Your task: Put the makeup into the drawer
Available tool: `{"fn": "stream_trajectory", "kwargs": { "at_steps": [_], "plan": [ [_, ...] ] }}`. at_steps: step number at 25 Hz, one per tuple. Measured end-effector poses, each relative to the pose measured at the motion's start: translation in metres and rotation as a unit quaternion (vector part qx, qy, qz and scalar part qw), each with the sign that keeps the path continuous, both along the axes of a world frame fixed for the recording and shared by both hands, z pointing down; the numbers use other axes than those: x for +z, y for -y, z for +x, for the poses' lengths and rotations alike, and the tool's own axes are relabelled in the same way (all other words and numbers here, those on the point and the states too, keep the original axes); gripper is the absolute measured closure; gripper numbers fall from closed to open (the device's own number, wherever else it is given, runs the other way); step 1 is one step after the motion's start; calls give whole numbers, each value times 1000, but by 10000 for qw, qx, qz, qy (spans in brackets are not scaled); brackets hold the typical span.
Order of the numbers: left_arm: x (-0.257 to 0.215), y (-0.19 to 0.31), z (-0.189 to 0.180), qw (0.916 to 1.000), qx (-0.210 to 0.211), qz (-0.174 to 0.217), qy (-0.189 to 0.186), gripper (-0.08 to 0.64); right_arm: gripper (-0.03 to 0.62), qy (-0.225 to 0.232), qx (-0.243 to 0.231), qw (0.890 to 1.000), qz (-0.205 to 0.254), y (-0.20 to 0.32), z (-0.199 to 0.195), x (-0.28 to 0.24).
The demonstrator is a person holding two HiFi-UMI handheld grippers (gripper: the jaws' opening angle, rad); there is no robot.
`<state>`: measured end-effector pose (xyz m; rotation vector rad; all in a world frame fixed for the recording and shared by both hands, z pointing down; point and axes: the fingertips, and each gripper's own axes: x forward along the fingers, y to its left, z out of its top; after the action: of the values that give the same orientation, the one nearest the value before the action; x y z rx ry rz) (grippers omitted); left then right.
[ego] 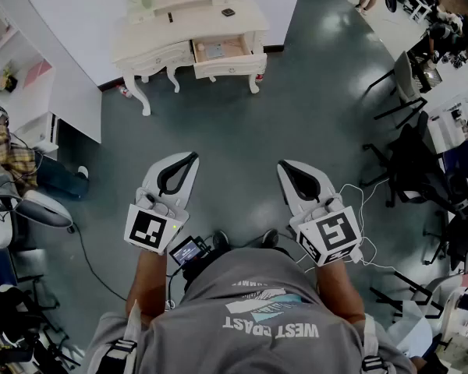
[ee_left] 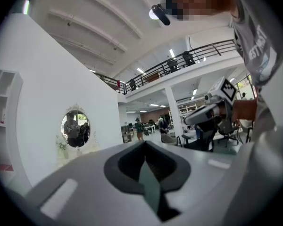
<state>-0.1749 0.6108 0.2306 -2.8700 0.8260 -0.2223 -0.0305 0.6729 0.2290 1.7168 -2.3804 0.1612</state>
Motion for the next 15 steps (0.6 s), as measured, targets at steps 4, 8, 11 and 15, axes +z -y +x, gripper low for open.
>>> {"fn": "stream_trajectory", "kwargs": {
  "at_steps": [4,8,11,15],
  "plan": [
    [7,6,-3,10000,41,-2,0,558,592,-15,4,10000,-2,7,-4,5],
    [8,11,-13,10000,25,-29,-12,558,592,-33,13,10000,-31,12,-13,6],
    [9,14,-22,10000,23,-16,-26,558,592,-54,27,10000,-16,14,-21,6],
    [11,19,-32,10000,48,-1,-36,558,592,-2,75,10000,-13,21,-32,7]
  ]
}}
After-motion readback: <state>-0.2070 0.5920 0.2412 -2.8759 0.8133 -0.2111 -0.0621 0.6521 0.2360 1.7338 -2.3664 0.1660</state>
